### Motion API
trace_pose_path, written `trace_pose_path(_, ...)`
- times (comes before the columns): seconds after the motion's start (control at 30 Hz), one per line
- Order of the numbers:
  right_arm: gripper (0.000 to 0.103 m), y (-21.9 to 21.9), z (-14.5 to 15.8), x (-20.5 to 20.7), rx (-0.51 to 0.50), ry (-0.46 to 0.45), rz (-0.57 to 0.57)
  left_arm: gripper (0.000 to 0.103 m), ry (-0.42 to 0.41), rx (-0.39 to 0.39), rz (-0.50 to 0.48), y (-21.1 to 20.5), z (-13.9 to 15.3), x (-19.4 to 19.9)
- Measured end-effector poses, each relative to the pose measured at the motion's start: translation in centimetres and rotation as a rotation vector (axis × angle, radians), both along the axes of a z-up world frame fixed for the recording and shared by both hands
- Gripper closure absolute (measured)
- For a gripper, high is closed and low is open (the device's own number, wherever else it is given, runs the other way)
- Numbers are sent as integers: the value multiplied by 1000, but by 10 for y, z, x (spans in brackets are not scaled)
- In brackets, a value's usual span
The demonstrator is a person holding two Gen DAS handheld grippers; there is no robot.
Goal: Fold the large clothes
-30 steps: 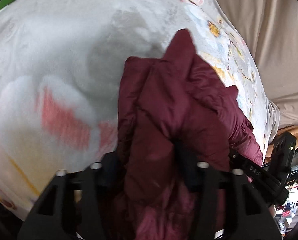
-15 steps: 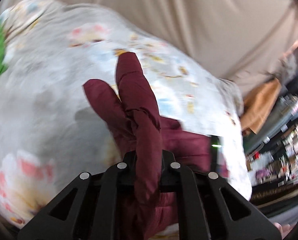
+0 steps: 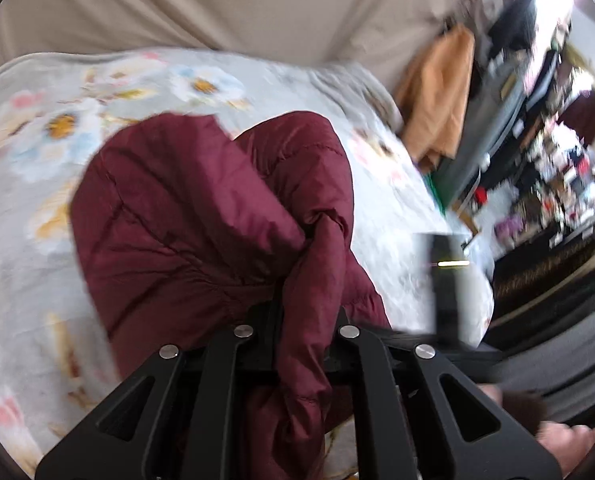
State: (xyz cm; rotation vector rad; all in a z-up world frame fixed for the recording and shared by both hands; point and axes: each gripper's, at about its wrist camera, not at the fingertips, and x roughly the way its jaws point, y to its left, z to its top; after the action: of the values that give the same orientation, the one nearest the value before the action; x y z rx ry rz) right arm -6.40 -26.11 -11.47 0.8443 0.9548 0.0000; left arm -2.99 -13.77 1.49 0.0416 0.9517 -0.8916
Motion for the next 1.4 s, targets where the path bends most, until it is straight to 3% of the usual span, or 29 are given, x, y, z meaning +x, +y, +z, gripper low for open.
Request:
trace_pose_path(0.07, 97, -28, 14, -43, -92, 19, -77, 94, 15, 46, -34, -26, -16, -6)
trace_pose_path(0.13, 97, -44, 15, -70, -119, 41, -110, 94, 14, 90, -57, -47, -31, -12)
trace_pose_path(0.37, 97, -46, 5, -98, -175, 57, -166, 93, -16, 258, -113, -114, -87, -33)
trace_pose_path(0.53, 96, -53, 12, -123, -214, 60, -181, 87, -34, 325, -110, -134, -107, -38)
trace_pose_path(0.63, 93, -55, 28, -136, -255, 48, -197, 84, 51, 250, -90, -123, -81, -35)
trace_pose_path(0.7, 92, -57, 45, -146, -303, 25, -198, 80, 89, 135, -69, -101, -48, -33)
trace_pose_path(0.73, 92, -61, 51, -138, -322, 7, -192, 73, 95, 39, -59, -82, -23, -31)
trace_pose_path(0.83, 92, -49, 90, -129, -364, -92, -158, 61, 50, -109, -2, -38, 28, -24)
trace_pose_path(0.97, 91, -9, 140, -104, -402, -248, -53, 53, -18, -239, 193, 36, 72, 0)
trace_pose_path(1.03, 90, 20, 155, -77, -399, -306, 52, 52, -39, -214, 269, 51, 72, 11)
trace_pose_path(1.1, 90, 43, 153, -56, -390, -316, 138, 52, -43, -101, 336, 59, 59, 24)
trace_pose_path(1.23, 90, 78, 126, -38, -473, -245, 267, 52, 24, 14, 325, 57, 23, 23)
trace_pose_path(1.4, 94, 37, 68, -65, -488, -29, 119, 52, 63, 79, 215, 24, -12, 9)
